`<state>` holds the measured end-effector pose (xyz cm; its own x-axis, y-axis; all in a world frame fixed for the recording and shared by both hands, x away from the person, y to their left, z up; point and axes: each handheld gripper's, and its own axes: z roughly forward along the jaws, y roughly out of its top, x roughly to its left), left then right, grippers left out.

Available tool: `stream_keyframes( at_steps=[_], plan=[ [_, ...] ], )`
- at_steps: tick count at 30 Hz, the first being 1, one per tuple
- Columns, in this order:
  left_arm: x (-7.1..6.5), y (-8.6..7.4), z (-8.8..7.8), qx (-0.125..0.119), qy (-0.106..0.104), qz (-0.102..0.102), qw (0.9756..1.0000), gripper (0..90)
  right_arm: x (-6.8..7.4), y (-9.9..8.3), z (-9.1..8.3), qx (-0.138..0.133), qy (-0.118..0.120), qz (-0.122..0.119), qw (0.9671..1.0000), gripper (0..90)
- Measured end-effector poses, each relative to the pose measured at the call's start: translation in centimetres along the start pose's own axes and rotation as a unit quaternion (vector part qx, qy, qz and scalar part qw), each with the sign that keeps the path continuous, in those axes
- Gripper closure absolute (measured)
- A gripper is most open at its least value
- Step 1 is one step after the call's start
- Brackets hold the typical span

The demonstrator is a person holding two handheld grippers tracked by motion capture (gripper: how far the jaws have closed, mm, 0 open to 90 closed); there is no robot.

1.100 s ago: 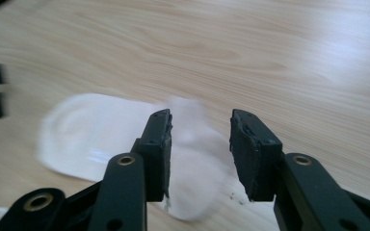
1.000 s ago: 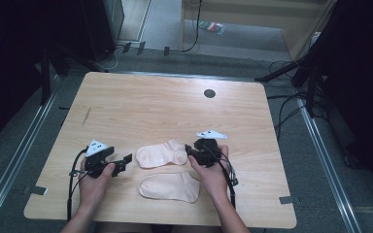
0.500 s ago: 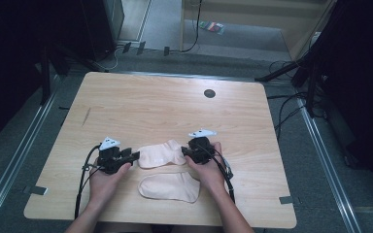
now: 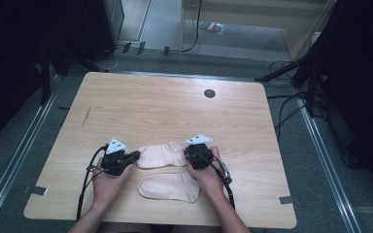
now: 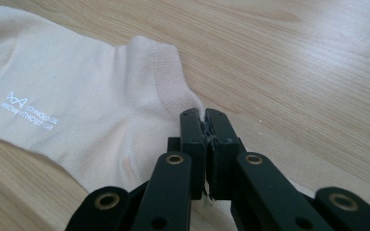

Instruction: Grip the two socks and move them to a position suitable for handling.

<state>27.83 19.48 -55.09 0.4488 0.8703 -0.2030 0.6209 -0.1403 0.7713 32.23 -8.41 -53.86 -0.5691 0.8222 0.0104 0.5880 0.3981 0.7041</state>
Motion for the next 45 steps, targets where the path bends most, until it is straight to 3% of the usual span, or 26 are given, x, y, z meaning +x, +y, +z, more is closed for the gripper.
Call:
stream_keyframes(
  at_steps=[5, 6, 10, 15, 19, 26, 31, 37, 45],
  plan=[
    [0.0, 0.1, -0.7, -0.017, -0.011, 0.001, 0.9998, 89.0, -0.3, 0.4, -1.3, -0.020, 0.002, 0.017, 0.9996, 88.6],
    [0.1, 0.2, -1.1, -0.027, -0.025, -0.011, 0.9993, 89.0, -0.3, 0.6, -2.1, -0.029, 0.002, 0.020, 0.9994, 88.6],
    [-0.2, 0.8, -2.5, -0.053, -0.038, -0.007, 0.9979, 89.0, -0.1, 1.0, -4.0, -0.050, 0.006, 0.020, 0.9985, 88.6],
    [-0.8, 1.2, -3.6, -0.063, -0.047, 0.006, 0.9969, 89.0, 0.0, 1.1, -5.9, -0.065, 0.012, 0.024, 0.9976, 88.5],
    [-1.8, 1.2, -4.5, -0.062, -0.054, 0.022, 0.9963, 89.0, 0.3, 0.8, -7.0, -0.069, 0.016, 0.025, 0.9972, 88.6],
    [-3.3, 0.2, -5.8, -0.057, -0.076, 0.043, 0.9945, 89.2, 1.0, -1.3, -9.0, -0.072, 0.027, 0.043, 0.9961, 88.6],
    [-4.2, -0.6, -6.5, -0.051, -0.086, 0.044, 0.9941, 89.3, 1.5, -2.1, -9.6, -0.070, 0.027, 0.043, 0.9963, 88.6],
    [-4.2, -1.3, -7.3, -0.046, -0.085, 0.035, 0.9947, 89.2, 2.0, -3.1, -10.3, -0.064, 0.034, 0.045, 0.9963, 88.5],
    [-5.0, -2.4, -7.4, -0.028, -0.090, 0.048, 0.9944, 89.1, 2.6, -5.0, -11.4, -0.054, 0.031, 0.041, 0.9972, 88.5]
  ],
)
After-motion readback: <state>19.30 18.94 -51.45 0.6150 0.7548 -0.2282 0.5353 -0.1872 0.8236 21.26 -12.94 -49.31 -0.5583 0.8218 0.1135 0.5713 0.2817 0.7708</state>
